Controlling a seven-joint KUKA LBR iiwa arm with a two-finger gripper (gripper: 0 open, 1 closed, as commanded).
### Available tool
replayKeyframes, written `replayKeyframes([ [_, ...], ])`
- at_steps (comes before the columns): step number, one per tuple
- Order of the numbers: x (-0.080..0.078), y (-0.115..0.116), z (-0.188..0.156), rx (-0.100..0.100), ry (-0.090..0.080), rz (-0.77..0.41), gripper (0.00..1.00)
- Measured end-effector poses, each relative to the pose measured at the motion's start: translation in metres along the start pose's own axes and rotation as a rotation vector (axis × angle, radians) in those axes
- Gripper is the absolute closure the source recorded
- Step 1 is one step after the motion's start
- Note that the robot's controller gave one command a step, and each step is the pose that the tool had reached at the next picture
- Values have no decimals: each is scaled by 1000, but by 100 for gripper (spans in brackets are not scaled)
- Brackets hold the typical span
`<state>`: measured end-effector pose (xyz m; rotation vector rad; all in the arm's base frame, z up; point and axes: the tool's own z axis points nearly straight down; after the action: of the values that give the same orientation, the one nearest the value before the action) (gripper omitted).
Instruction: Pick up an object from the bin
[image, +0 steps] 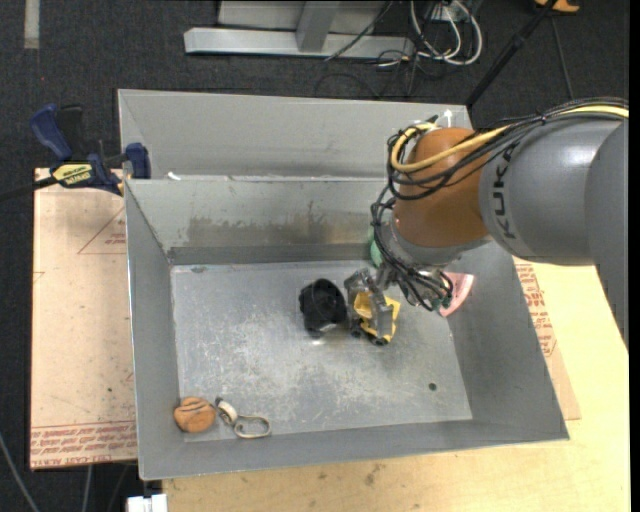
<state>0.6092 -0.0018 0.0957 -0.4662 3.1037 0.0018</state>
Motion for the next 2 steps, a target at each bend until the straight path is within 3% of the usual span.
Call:
replayKeyframes([
  [1,20,8,-8,0,-3,-3,100],
  [2,20,8,-9,0,-3,-3,100],
])
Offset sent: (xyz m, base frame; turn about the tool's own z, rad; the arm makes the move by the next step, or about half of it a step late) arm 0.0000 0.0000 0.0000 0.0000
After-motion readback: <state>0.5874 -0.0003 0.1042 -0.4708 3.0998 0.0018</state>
